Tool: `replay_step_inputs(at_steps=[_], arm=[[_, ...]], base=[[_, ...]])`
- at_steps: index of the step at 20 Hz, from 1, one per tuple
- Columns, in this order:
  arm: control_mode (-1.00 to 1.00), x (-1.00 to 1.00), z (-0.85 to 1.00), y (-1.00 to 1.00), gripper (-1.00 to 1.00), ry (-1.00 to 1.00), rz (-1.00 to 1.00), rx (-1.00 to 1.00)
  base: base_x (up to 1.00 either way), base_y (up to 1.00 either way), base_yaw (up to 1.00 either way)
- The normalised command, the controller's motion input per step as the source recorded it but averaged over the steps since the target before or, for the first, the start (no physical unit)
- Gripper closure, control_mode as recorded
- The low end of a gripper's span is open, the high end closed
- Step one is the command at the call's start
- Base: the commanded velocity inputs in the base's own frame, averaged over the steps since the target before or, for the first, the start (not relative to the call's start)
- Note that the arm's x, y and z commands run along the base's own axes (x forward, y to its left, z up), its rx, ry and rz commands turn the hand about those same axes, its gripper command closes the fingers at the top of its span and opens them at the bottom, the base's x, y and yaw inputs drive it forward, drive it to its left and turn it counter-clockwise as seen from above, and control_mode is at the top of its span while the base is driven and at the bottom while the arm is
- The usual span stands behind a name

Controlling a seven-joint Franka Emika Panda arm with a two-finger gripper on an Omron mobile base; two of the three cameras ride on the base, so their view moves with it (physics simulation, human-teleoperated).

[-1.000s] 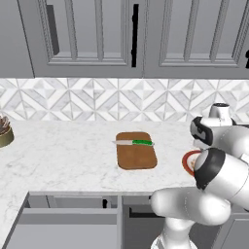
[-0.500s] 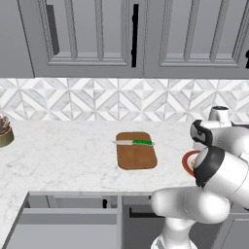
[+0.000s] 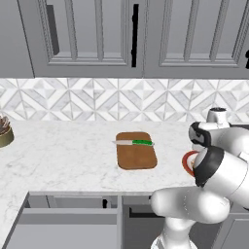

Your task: Pick up the knife from the drawer and place it on the cutting board. Then place the meat from the plate to the cutting board.

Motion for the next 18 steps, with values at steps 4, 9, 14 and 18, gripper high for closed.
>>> replay_step_inputs(at_steps=[4, 9, 14, 18], arm=[[-1.0, -0.01, 0.31, 0.28, 1.0, -0.01, 0.0, -0.02], [-1.0, 0.0, 0.5, 0.92, 1.0, -0.02, 0.03, -0.07], [-1.0, 0.14, 0.24, 0.94, 1.0, -0.06, 0.11, -0.01], [-1.0, 0.27, 0.01, 0.9, 1.0, -0.08, 0.17, 0.0]], base=[[0.0, 0.0, 0.0], [0.0, 0.0, 0.0], [0.0, 0.0, 0.0], [0.0, 0.0, 0.0]])
